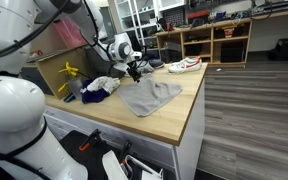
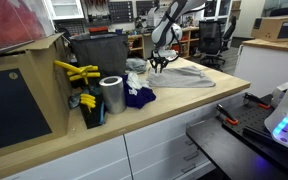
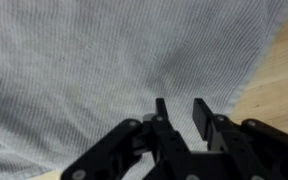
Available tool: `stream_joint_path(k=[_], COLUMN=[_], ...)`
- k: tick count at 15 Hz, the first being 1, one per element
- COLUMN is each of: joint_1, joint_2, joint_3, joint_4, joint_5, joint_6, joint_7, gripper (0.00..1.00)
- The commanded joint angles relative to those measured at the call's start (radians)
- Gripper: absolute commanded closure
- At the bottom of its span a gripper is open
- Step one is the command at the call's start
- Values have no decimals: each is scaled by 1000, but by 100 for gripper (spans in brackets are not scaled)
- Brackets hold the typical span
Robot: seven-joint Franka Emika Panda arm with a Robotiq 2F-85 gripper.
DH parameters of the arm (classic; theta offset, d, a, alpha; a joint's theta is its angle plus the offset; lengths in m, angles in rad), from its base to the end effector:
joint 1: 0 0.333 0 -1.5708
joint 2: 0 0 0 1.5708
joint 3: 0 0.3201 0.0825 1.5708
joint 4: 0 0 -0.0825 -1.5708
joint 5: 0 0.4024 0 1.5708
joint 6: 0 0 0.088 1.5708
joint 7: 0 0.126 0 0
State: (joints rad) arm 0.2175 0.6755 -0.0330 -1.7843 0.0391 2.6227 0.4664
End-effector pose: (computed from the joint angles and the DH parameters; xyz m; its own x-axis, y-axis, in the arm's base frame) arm 0.6776 0.1274 0.1609 0.9422 -0.3028 0.1435 -0.2944 -0.9526 -0.0768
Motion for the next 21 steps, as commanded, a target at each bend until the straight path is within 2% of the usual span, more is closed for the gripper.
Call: stream_joint_path(k=[1,2,3,13,21], joint_1=[0,3,5,9,2], joint_2=[20,23,26,36,-11], joint_3=[16,18,22,47,109], joint_4=[36,33,28,-39,-129], joint_5=[51,59,66,101,201], joint_6=[-71,-75,-77,-65,-102], joint_7=[16,20,24,19,18], gripper=[95,100,100,100,100])
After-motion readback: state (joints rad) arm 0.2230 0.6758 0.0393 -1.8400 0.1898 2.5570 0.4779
